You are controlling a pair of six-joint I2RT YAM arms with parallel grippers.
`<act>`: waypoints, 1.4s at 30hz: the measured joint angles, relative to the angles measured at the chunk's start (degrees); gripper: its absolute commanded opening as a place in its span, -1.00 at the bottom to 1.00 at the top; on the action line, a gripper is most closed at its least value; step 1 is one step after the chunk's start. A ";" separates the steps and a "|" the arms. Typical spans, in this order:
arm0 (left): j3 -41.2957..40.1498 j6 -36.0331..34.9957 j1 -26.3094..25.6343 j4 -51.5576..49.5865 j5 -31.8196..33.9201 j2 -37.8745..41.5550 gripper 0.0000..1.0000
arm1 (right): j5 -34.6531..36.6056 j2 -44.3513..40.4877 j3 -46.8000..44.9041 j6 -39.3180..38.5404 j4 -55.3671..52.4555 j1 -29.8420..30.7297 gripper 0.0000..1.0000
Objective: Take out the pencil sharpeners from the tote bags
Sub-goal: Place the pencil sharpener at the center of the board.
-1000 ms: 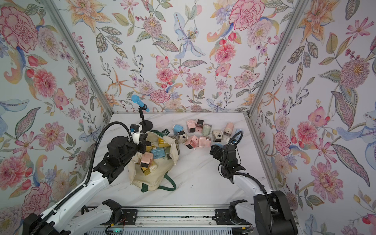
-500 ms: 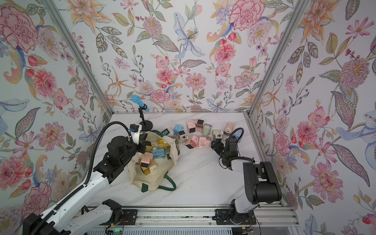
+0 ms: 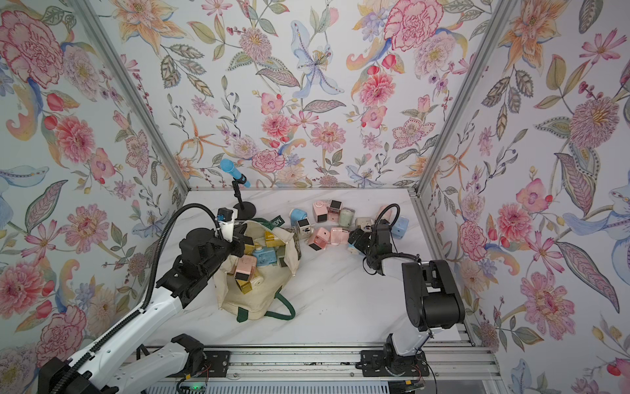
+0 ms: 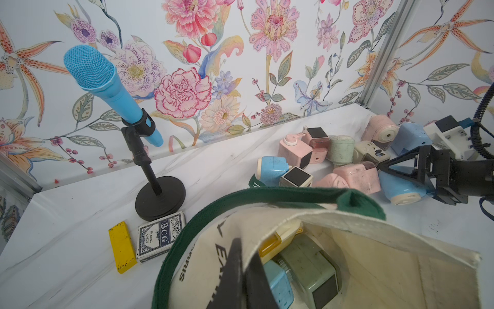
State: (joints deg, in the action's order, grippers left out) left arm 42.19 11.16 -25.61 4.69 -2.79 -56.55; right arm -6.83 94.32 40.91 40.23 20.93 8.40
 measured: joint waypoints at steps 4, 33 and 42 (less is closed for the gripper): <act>0.00 0.00 0.00 -0.02 0.00 0.02 -1.00 | 0.70 0.00 0.02 -0.85 -0.68 0.63 1.00; 0.26 0.00 0.00 -0.79 0.00 0.31 -1.00 | 18.51 -37.24 -1.68 -33.44 -3.74 49.83 0.89; 0.72 0.20 0.07 -1.60 0.00 0.31 -1.00 | 20.41 -19.89 6.86 -48.09 -2.64 65.70 0.90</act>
State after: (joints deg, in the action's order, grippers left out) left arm 42.92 11.35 -25.54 3.09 -2.79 -56.25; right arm 13.58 74.43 47.77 -7.86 18.28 74.11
